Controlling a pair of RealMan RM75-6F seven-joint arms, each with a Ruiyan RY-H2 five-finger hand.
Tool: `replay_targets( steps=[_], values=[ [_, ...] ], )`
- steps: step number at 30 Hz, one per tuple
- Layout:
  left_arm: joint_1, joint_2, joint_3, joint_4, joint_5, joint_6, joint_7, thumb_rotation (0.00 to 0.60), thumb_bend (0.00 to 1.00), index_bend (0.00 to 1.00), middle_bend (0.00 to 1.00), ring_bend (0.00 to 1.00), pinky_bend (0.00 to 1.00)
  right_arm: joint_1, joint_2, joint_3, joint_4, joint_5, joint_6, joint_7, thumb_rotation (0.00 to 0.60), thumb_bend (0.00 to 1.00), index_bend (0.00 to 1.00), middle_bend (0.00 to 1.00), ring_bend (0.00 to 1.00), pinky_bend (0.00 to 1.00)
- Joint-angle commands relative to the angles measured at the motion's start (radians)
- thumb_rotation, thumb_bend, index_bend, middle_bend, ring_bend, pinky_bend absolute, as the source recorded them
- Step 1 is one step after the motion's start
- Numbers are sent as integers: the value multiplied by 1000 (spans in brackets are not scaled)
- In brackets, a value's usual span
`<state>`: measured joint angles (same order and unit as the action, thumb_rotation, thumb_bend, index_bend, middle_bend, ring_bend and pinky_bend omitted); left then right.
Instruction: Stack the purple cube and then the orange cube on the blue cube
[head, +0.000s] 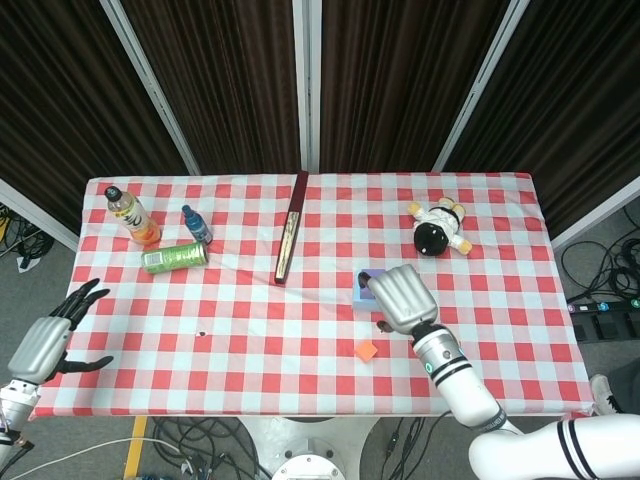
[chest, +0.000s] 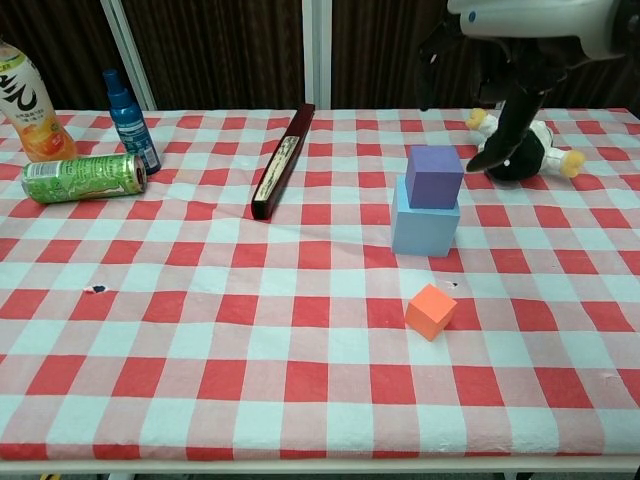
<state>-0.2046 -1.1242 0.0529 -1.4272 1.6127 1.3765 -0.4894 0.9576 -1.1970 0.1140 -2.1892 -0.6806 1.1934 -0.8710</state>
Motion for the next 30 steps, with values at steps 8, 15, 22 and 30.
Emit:
replay_targets(
  steps=[8, 15, 22, 30],
  values=[
    [5, -17, -11, 25, -13, 10, 62, 600, 0, 160, 109, 99, 247, 52, 37, -109, 122, -117, -298, 57, 600, 38, 391, 1000, 954, 834],
    [10, -36, -21, 54, -24, 21, 107, 600, 0, 160, 109, 99, 246, 85, -22, -143, 185, -85, -334, 48, 600, 42, 395, 1000, 954, 834],
    [16, -53, -26, 77, -33, 28, 136, 600, 0, 160, 109, 98, 243, 88, -71, -169, 233, -104, -340, 65, 600, 42, 396, 1000, 954, 834],
    [22, -69, -37, 98, -53, 29, 170, 600, 0, 160, 110, 99, 243, 94, -120, -203, 284, -96, -351, 71, 600, 41, 397, 1000, 954, 834]
  ],
)
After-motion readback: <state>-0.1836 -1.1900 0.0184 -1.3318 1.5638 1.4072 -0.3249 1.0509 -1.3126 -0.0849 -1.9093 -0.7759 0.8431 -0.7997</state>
